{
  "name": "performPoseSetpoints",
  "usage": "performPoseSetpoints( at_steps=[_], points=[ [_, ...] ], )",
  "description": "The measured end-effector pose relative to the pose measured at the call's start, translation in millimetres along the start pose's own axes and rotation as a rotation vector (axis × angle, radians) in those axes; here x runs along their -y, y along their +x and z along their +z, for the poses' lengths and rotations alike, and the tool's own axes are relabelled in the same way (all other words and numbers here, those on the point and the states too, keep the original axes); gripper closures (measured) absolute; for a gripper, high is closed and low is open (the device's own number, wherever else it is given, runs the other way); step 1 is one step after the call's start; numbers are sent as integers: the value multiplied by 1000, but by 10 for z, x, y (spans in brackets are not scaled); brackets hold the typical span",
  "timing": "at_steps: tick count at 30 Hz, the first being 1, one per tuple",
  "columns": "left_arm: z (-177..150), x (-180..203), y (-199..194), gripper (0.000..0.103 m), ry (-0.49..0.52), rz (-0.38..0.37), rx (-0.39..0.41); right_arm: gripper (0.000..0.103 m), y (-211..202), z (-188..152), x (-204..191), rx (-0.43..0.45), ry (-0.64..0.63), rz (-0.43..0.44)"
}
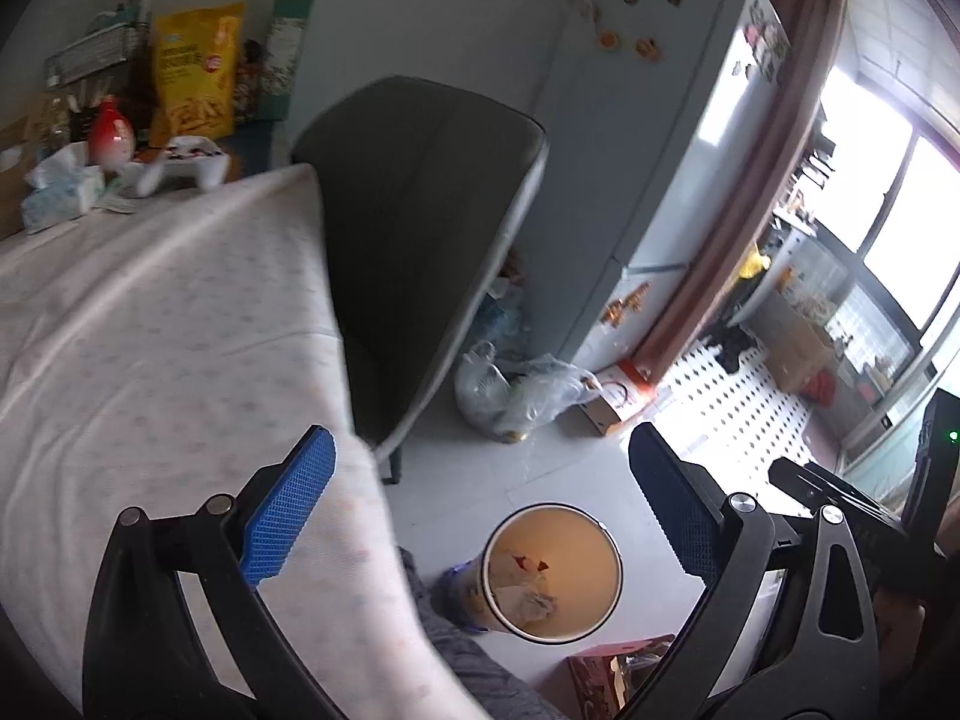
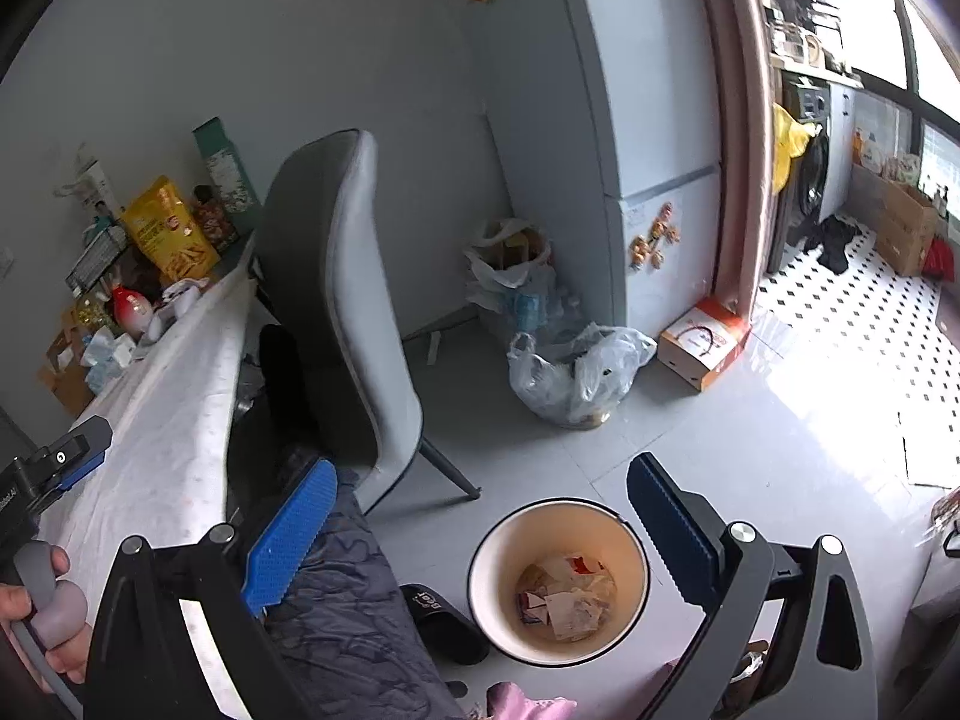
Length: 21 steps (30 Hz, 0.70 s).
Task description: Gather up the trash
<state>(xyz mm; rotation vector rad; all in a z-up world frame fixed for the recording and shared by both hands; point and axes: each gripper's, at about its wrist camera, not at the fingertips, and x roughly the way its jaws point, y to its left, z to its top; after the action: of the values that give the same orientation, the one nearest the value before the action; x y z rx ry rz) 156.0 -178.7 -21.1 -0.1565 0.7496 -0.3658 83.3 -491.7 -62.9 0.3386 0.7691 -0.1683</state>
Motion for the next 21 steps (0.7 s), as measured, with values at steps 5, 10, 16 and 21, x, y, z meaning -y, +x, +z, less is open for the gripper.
performPoseSetpoints(
  at_steps=[5, 10, 16, 21],
  points=[
    [1, -238, -279, 6, -15, 15, 33, 8, -199, -7, -310, 28, -42, 3],
    [-28, -452, -565, 6, -31, 48, 66, 8, -363, -28, -630, 50, -101, -7],
    [-84, -647, -888, 6, -34, 77, 107, 8, -495, -50, -929, 62, -120, 3],
    [-135, -775, -1133, 6, -27, 120, 127, 8, -683, -114, -1159, 113, -119, 7]
  ],
)
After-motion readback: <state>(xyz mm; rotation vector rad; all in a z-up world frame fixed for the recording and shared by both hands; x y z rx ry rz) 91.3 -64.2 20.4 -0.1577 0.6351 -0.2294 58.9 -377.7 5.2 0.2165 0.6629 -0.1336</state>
